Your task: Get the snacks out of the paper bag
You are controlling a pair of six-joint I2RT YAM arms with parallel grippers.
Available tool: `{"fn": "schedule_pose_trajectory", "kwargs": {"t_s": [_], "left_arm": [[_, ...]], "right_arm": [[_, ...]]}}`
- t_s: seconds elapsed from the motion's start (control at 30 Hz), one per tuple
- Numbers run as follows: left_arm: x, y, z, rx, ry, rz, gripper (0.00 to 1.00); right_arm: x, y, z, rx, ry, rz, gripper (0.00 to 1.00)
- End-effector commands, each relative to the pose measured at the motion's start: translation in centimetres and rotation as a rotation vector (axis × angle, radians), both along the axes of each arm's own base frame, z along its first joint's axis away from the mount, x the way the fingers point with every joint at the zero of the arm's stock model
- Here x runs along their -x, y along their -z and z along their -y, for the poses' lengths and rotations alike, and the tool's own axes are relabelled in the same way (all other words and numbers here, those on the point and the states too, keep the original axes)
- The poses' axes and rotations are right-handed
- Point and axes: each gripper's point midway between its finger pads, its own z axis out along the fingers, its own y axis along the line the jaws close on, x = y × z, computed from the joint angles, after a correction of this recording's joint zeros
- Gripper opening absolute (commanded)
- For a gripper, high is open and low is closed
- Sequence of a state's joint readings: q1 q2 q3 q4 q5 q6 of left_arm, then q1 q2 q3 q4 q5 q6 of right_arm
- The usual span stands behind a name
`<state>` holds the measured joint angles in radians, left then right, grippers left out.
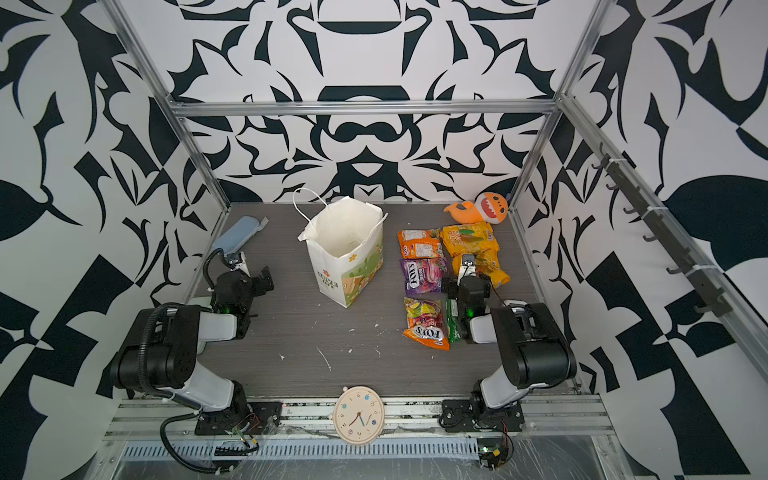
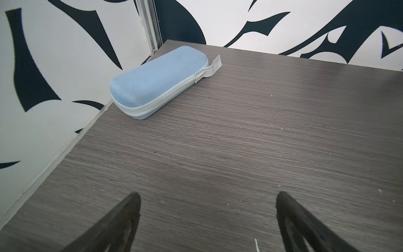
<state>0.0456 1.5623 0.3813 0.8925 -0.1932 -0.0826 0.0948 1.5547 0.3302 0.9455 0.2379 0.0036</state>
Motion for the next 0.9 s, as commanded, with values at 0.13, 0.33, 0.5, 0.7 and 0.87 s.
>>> {"fn": "schedule_pose_trajectory", "kwargs": {"t_s": [0.13, 0.33, 0.5, 0.7, 0.87], "left_arm": [[2.6, -1.9, 2.9, 0.0, 0.166, 0.163, 0.99], [2.5, -2.1, 2.8, -0.007, 0.16, 0.205, 0.99], [0.3, -0.6, 0.0, 0.021, -0.004, 0.041, 0.99], [0.1, -0.5, 0.4, 0.021, 0.019, 0.021, 0.99], [-0.2, -0.2, 0.4, 0.041, 0.034, 0.004, 0.99]], "right_arm": [[-0.4, -0.2, -0.2, -0.012, -0.008, -0.002, 1.0], [-0.4, -0.2, -0.2, -0.012, -0.008, -0.001, 1.0], [-0.4, -0.2, -0.2, -0.012, -0.008, 0.0, 1.0], [-0.4, -0.2, -0.2, -0.011, -0.008, -0.002, 1.0], [-0.4, -0.2, -0.2, -0.011, -0.009, -0.001, 1.0]]}}
